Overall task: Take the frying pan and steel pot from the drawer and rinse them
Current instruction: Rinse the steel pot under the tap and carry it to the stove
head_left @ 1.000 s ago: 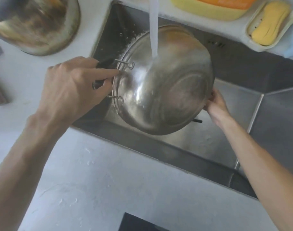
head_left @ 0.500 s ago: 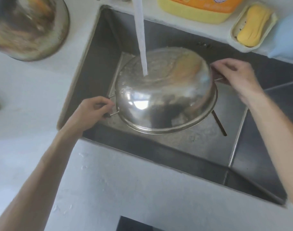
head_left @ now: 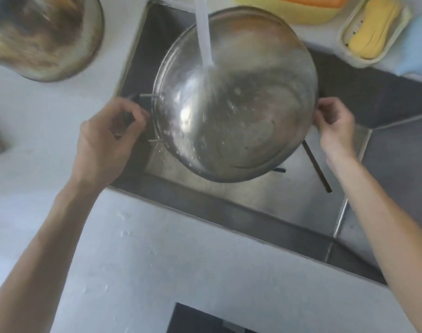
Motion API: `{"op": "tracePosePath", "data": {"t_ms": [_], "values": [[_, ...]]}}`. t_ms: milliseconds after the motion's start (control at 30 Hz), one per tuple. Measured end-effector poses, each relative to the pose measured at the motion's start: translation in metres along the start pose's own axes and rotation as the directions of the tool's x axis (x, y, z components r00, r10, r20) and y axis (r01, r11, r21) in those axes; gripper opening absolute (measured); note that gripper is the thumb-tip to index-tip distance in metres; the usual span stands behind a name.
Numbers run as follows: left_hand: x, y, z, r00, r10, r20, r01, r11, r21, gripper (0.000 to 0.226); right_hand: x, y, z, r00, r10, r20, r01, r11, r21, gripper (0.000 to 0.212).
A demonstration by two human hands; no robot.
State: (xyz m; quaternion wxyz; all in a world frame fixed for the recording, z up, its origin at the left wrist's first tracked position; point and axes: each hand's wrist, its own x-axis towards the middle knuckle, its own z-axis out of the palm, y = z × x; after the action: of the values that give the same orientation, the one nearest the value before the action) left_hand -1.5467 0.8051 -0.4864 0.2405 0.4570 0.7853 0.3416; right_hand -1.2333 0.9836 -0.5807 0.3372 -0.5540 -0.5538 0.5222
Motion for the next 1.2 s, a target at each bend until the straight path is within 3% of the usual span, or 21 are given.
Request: {"op": "tracePosePath", "data": {"t_ms": [167,267,367,467,567,767,867,967,1033,1133,1200], "values": [[0.013,0.029,-0.01,0.994,0.067,0.09,-0.054,0.989,-0.137,0.04,-0.013,0.049,0.014,0.965,0.234,0.119,-0.235,0.972,-0.007,0.023],[0.024,0.018,-0.003,0.995,-0.055,0.089,0.066,0.99,-0.126,0.042,-0.013,0.058,0.014,0.931,0.327,0.164,-0.331,0.944,0.0,0.026],[0.028,-0.009,0.008,0.963,-0.229,0.14,0.245,0.963,-0.112,0.05,-0.003,0.052,0.0,0.912,0.389,0.132,-0.39,0.921,-0.022,0.053],[0.018,-0.037,0.018,0.925,-0.318,0.208,0.314,0.948,0.052,0.056,0.008,0.029,-0.017,0.936,0.333,0.114,-0.307,0.931,-0.196,0.056],[0.012,-0.051,0.026,0.932,-0.309,0.191,0.261,0.936,0.236,0.043,0.013,0.009,-0.029,0.948,0.27,0.166,-0.212,0.929,-0.303,0.049],[0.022,-0.044,0.032,0.962,-0.229,0.15,0.196,0.958,0.208,0.026,0.009,0.006,-0.044,0.982,0.108,0.153,-0.065,0.963,-0.26,0.015],[0.023,-0.039,0.035,0.976,-0.177,0.129,0.149,0.968,0.2,0.013,0.001,0.01,-0.045,0.989,0.049,0.143,-0.016,0.975,-0.22,0.028],[0.024,-0.047,0.039,0.992,-0.094,0.079,0.069,0.96,0.272,0.014,-0.003,0.023,-0.043,0.987,0.044,0.152,-0.015,0.983,-0.185,0.042],[0.028,-0.052,0.041,0.993,-0.068,0.091,0.046,0.974,0.221,0.015,-0.004,0.025,-0.041,0.99,0.069,0.126,-0.047,0.984,-0.173,0.042],[0.035,-0.054,0.045,0.988,-0.068,0.135,0.056,0.994,0.092,0.034,-0.001,0.023,-0.041,0.986,0.103,0.132,-0.075,0.977,-0.199,0.051],[0.038,-0.058,0.049,0.979,-0.097,0.177,0.079,0.991,0.109,0.042,-0.003,0.024,-0.046,0.978,0.117,0.171,-0.071,0.964,-0.256,0.052]]}}
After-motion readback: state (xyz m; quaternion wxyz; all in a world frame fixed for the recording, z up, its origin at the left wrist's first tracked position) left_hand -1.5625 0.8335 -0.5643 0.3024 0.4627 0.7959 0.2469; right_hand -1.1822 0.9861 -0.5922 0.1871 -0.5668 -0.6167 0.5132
